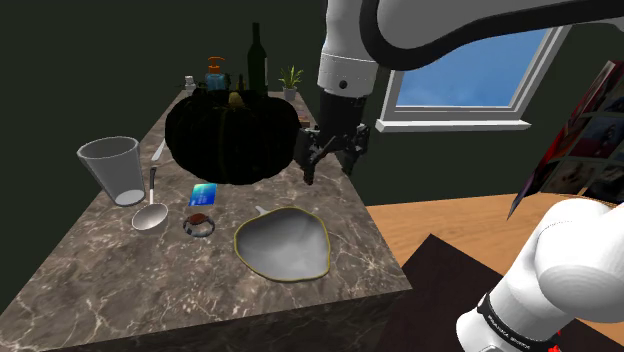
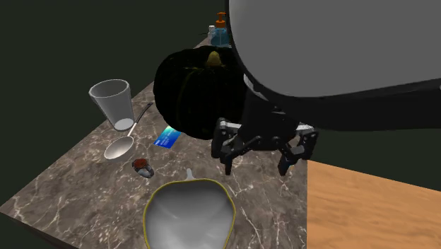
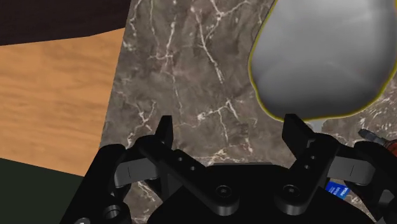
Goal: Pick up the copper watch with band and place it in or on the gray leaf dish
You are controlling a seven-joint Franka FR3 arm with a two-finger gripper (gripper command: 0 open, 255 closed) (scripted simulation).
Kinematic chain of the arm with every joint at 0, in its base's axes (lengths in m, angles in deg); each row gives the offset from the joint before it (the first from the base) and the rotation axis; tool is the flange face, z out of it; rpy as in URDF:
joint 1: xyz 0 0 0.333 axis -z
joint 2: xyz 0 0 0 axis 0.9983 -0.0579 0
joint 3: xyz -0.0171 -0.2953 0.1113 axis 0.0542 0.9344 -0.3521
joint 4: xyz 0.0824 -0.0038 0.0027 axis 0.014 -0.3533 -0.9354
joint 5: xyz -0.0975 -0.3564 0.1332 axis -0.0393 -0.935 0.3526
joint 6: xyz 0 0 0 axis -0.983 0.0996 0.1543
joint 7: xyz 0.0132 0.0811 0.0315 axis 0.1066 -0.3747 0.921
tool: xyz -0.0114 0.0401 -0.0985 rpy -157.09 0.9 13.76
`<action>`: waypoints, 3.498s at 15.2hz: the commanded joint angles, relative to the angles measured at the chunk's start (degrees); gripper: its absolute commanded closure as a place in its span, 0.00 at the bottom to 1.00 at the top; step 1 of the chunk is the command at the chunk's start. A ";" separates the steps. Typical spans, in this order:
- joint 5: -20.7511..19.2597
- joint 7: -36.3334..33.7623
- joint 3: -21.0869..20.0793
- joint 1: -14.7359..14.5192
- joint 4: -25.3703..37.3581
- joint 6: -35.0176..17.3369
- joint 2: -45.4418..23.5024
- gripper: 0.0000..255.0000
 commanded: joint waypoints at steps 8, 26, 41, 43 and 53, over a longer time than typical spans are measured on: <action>-8.23 -18.70 -10.59 0.01 15.80 -3.63 -20.01 0.00; -26.14 -38.99 -12.17 -9.87 38.88 -3.32 -48.58 0.00; -26.14 -38.98 -12.17 -9.87 38.88 -3.31 -48.58 1.00; -26.13 -38.98 -12.17 -9.86 38.88 -3.31 -48.58 1.00; -25.30 -38.36 -12.64 -10.19 44.44 3.08 -47.52 1.00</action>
